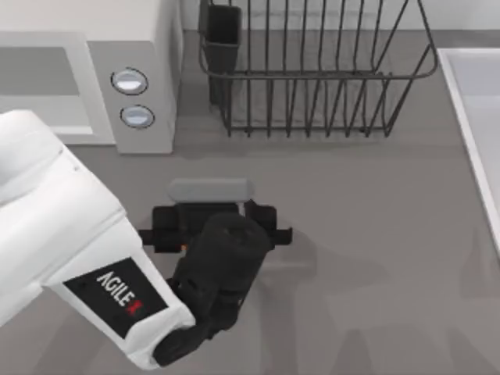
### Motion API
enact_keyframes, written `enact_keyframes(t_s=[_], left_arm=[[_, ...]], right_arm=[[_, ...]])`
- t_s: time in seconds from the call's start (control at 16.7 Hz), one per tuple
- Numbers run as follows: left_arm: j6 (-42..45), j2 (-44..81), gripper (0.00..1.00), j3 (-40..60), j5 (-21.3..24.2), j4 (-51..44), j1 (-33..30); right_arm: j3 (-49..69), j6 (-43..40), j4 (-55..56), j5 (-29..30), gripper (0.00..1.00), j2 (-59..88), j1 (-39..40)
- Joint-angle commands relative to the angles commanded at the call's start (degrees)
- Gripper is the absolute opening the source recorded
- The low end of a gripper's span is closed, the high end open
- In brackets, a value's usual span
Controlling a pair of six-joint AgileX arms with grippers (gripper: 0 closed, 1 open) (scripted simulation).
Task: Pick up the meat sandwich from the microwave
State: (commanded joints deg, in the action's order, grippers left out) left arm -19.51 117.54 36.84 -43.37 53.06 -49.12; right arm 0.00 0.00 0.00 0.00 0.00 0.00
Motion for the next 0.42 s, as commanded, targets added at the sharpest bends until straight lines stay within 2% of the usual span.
enact_keyframes(t_s=[0.06, 0.12, 0.42], left_arm=[[0.0, 0.0, 0.98, 0.0, 0.0, 0.0, 0.0], [0.0, 0.0, 1.0, 0.0, 0.0, 0.0, 0.0], [0.0, 0.0, 1.0, 0.0, 0.0, 0.0, 0.0]], right_arm=[[0.0, 0.0, 0.0, 0.0, 1.0, 0.0, 0.0], [0.0, 0.0, 0.0, 0.0, 1.0, 0.0, 0.0], [0.0, 0.0, 0.0, 0.0, 1.0, 0.0, 0.0]])
